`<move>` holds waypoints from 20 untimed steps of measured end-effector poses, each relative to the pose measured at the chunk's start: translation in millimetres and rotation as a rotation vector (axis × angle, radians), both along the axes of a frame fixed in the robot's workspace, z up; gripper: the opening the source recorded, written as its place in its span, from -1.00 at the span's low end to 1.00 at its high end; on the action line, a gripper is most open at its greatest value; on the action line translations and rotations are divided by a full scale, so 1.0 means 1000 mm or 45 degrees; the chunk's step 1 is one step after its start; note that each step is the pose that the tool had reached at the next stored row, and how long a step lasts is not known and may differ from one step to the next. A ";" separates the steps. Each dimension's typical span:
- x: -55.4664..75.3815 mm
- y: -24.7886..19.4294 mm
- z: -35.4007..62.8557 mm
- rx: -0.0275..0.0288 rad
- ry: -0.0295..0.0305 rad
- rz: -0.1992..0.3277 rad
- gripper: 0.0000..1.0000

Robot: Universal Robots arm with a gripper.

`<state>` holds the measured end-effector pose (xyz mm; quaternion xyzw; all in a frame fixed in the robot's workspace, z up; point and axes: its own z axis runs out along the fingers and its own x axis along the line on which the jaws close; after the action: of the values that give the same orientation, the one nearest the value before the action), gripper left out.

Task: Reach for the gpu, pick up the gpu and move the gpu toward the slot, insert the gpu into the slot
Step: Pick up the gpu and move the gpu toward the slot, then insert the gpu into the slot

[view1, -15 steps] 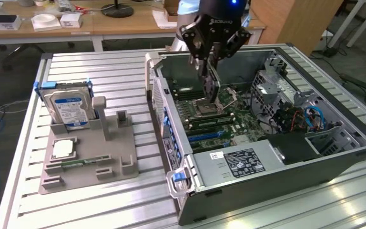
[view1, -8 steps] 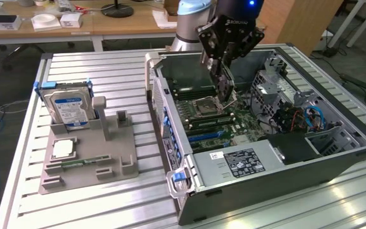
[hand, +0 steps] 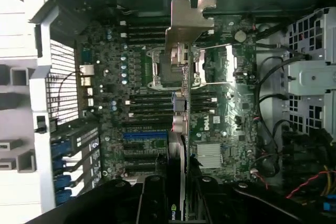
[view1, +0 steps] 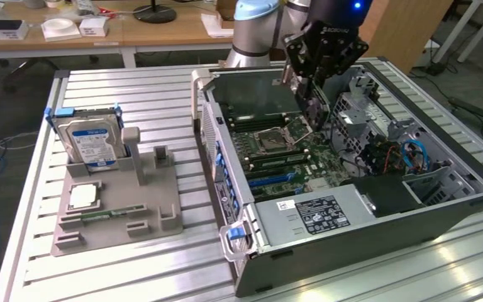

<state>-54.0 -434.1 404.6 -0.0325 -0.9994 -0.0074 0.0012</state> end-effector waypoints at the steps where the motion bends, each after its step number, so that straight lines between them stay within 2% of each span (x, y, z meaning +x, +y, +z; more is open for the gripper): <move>1: 0.004 0.0000 -0.0002 0.0001 0.0000 0.001 -0.47; 7: 0.024 0.0000 -0.0019 0.0003 -0.0002 0.013 -0.47; 20: 0.025 0.0000 -0.0019 0.0001 0.0000 0.015 -0.47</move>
<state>-29.2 -434.1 402.7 -0.0266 -0.9996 -0.0074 0.0012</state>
